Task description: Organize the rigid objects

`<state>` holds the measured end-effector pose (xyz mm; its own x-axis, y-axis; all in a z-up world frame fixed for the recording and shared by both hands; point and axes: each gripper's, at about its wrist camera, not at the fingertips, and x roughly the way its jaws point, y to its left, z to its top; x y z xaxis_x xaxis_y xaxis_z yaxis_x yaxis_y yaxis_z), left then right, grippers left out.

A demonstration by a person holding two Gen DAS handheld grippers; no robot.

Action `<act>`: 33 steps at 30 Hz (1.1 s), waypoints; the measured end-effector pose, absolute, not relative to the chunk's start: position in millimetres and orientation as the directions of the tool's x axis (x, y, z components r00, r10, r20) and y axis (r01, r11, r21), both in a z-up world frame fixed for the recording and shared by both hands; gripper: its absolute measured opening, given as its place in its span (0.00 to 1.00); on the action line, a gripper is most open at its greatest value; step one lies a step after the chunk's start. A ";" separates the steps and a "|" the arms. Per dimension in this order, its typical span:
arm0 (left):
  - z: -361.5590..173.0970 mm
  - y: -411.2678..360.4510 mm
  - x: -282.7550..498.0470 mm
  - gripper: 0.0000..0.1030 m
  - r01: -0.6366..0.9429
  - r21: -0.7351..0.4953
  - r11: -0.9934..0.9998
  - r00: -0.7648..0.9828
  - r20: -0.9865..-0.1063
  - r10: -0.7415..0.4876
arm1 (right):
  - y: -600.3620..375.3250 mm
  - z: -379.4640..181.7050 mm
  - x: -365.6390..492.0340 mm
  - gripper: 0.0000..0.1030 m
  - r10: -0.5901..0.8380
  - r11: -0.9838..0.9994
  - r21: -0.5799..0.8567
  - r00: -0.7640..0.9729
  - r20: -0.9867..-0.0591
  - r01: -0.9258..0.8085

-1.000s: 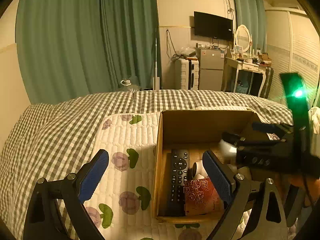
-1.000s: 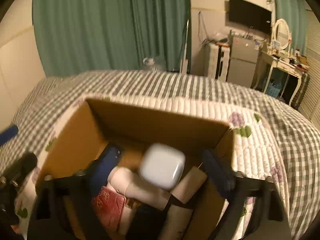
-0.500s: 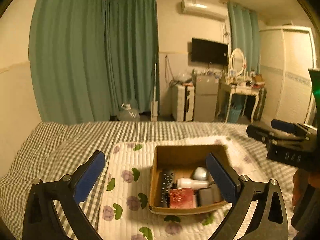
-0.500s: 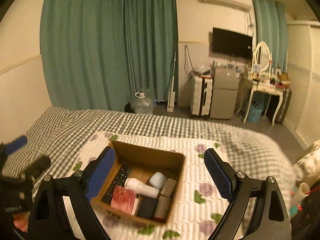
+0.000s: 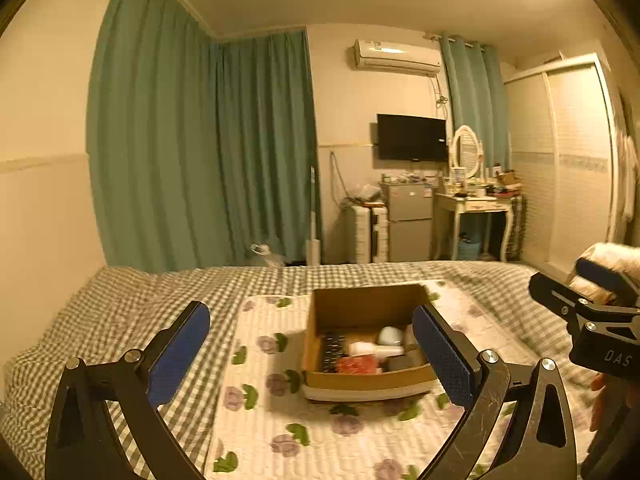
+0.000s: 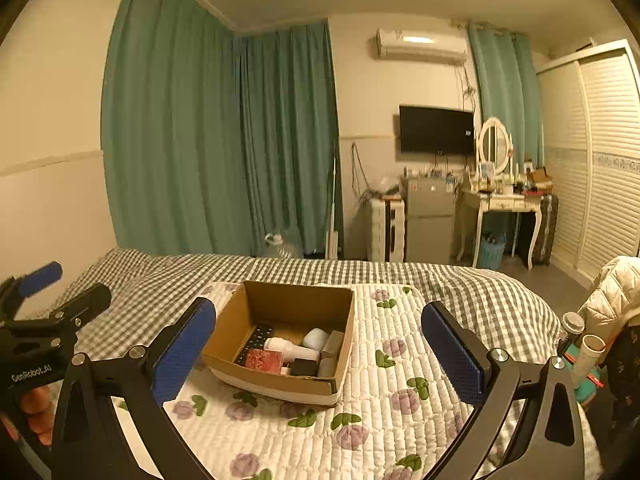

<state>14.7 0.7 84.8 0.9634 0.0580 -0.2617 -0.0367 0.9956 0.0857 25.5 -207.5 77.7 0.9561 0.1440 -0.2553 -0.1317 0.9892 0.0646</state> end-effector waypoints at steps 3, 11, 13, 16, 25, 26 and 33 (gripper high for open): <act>56.3 -4.2 15.7 1.00 -0.045 0.114 0.992 0.968 -0.239 0.071 | -207.8 43.0 27.2 1.00 0.124 0.992 0.060 0.966 -0.228 -0.114; -0.2 -4.2 30.5 1.00 -0.019 0.081 0.997 0.943 -0.329 0.045 | -201.0 -11.9 48.6 1.00 0.110 0.994 0.015 0.945 -0.306 -0.111; -4.8 -3.0 29.9 1.00 -0.026 0.084 0.996 0.942 -0.331 0.053 | -203.1 -13.8 48.6 1.00 0.111 0.994 0.022 0.944 -0.309 -0.110; -8.6 2.2 31.8 1.00 -0.032 0.053 0.998 0.934 -0.354 0.048 | -205.3 -13.2 47.8 1.00 0.111 0.994 0.025 0.946 -0.304 -0.109; -6.7 5.5 31.2 1.00 -0.024 0.040 0.999 0.935 -0.354 0.037 | -202.7 -15.4 48.5 1.00 0.107 0.994 0.025 0.945 -0.309 -0.105; -6.4 6.0 31.4 1.00 -0.022 0.038 0.999 0.935 -0.353 0.034 | -202.8 -15.3 48.5 1.00 0.107 0.994 0.025 0.945 -0.309 -0.105; -7.7 2.9 34.2 1.00 -0.006 0.054 0.999 0.932 -0.362 0.025 | -202.9 -17.1 50.2 1.00 0.106 0.994 0.025 0.943 -0.315 -0.103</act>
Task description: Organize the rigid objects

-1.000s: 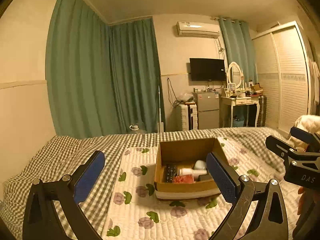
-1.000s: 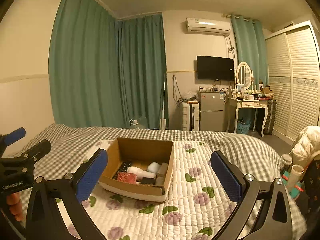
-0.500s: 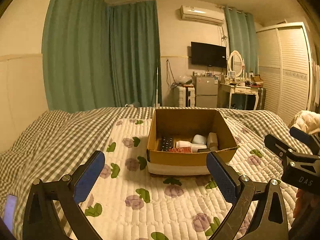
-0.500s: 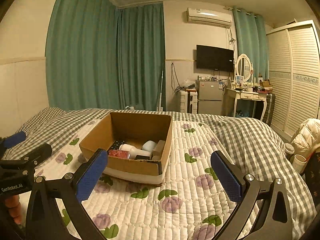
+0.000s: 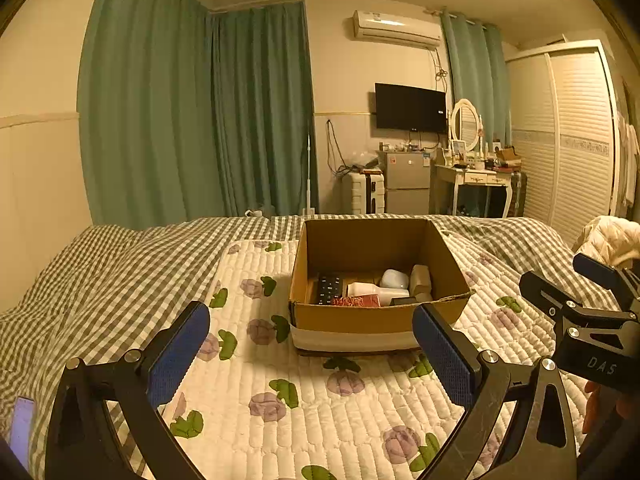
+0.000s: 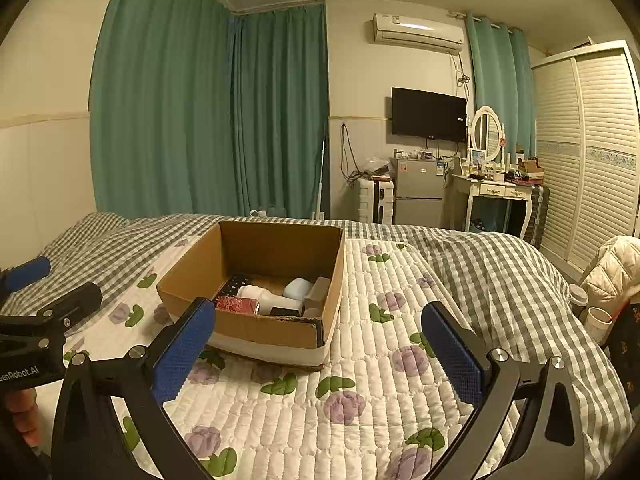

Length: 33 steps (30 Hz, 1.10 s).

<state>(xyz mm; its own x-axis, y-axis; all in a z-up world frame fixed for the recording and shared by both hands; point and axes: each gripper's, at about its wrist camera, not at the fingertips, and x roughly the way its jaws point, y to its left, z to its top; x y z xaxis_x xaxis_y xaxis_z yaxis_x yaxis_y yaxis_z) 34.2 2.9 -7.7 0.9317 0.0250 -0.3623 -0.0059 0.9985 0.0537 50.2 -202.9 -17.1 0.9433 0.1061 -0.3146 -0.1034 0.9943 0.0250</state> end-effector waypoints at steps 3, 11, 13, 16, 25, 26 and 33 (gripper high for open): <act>-8.0 1.8 37.0 1.00 -0.002 0.054 0.999 0.928 -0.371 0.022 | -203.2 -17.9 50.7 1.00 0.106 0.994 0.027 0.943 -0.317 -0.103; -9.5 4.9 39.2 1.00 -0.011 0.050 0.999 0.924 -0.382 0.029 | -201.4 -21.9 53.1 1.00 0.103 0.995 0.026 0.937 -0.333 -0.100; -10.3 6.3 39.3 1.00 -0.003 0.040 0.999 0.921 -0.390 0.019 | -201.2 -22.0 52.8 1.00 0.102 0.995 0.026 0.938 -0.332 -0.100; -11.1 6.7 39.6 1.00 -0.001 0.039 0.999 0.918 -0.396 0.016 | -202.0 -22.2 52.5 1.00 0.099 0.995 0.027 0.938 -0.332 -0.096; -14.3 6.4 39.8 1.00 0.002 0.044 0.999 0.915 -0.404 0.016 | -199.6 -22.8 56.1 1.00 0.093 0.996 0.026 0.934 -0.344 -0.089; -14.2 6.5 39.8 1.00 0.001 0.043 0.999 0.915 -0.403 0.016 | -199.6 -22.9 56.1 1.00 0.093 0.996 0.026 0.934 -0.344 -0.090; -15.3 7.2 40.2 1.00 0.004 0.037 0.999 0.914 -0.405 0.012 | -199.7 -24.7 56.3 1.00 0.090 0.996 0.026 0.934 -0.347 -0.086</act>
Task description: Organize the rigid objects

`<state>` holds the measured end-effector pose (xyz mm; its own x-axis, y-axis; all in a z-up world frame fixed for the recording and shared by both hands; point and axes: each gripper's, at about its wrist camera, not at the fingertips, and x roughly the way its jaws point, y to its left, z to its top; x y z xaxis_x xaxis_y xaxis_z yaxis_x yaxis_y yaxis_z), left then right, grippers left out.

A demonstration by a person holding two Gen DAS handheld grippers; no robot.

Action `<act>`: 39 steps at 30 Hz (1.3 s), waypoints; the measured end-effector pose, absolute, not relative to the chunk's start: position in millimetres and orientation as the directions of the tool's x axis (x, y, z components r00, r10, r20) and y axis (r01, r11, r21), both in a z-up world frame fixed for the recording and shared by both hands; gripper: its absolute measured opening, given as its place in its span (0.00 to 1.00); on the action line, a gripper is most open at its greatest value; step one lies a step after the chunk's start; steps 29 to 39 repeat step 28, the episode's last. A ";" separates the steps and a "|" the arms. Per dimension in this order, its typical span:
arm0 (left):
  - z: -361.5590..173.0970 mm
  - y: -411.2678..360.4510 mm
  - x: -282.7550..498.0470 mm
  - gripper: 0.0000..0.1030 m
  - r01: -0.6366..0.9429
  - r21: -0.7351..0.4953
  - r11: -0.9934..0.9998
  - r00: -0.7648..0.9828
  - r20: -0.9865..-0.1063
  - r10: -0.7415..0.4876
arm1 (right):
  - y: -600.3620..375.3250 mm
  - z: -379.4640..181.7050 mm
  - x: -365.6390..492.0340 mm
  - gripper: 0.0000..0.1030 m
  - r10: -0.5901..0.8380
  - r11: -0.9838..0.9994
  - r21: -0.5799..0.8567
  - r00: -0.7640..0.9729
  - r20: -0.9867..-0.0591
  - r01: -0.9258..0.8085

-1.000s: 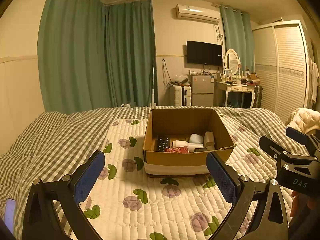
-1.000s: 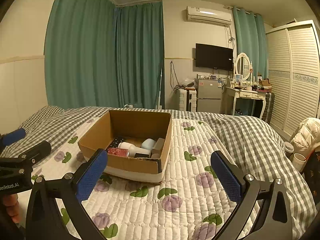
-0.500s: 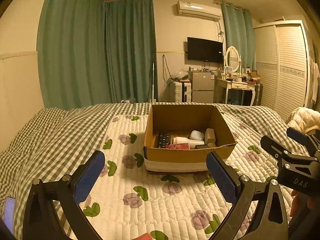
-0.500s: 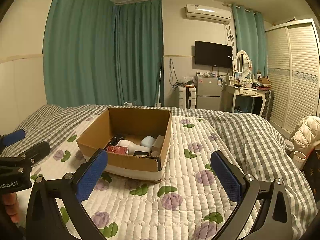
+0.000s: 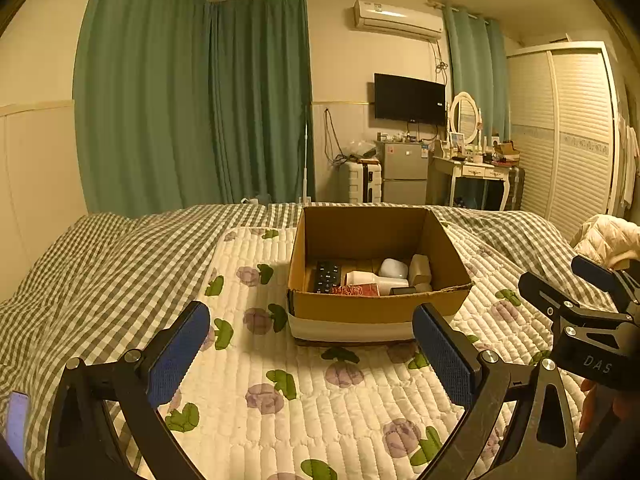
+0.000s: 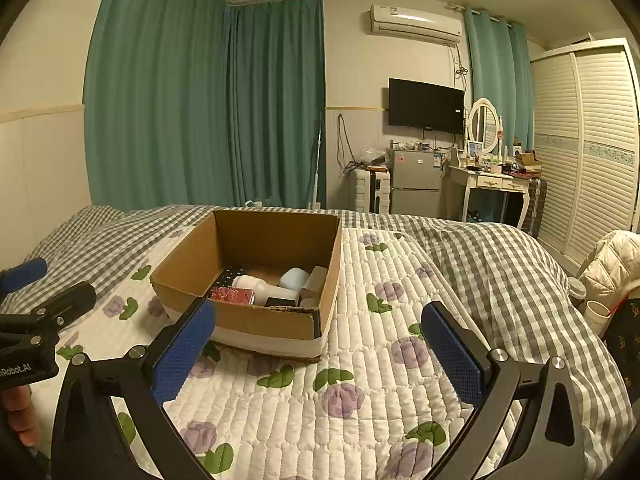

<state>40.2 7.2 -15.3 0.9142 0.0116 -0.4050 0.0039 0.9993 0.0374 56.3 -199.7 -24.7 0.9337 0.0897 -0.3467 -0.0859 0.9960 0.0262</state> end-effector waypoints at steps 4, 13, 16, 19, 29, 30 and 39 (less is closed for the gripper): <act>-14.0 6.3 39.8 1.00 0.010 0.039 0.999 0.914 -0.406 0.007 | -200.4 -26.5 57.1 1.00 0.087 0.996 0.026 0.933 -0.350 -0.083; -11.9 6.9 40.6 1.00 0.011 0.040 0.999 0.914 -0.405 0.006 | -200.7 -28.0 57.1 1.00 0.090 0.996 0.026 0.931 -0.353 -0.086; -12.6 8.1 40.9 1.00 0.011 0.035 0.999 0.913 -0.408 0.004 | -199.3 -28.6 57.8 1.00 0.089 0.996 0.023 0.930 -0.356 -0.086; -13.0 8.2 41.0 1.00 0.009 0.035 0.999 0.911 -0.411 0.006 | -200.3 -29.3 57.6 1.00 0.090 0.996 0.024 0.930 -0.358 -0.087; -14.0 6.6 40.0 1.00 -0.009 0.037 0.999 0.910 -0.413 0.023 | -197.6 -30.0 59.4 1.00 0.094 0.996 0.030 0.927 -0.363 -0.090; -14.0 6.6 40.0 1.00 -0.009 0.037 0.999 0.910 -0.413 0.023 | -197.6 -30.0 59.4 1.00 0.094 0.996 0.030 0.927 -0.363 -0.090; -14.0 6.6 40.0 1.00 -0.009 0.037 0.999 0.910 -0.413 0.023 | -197.6 -30.0 59.4 1.00 0.094 0.996 0.030 0.927 -0.363 -0.090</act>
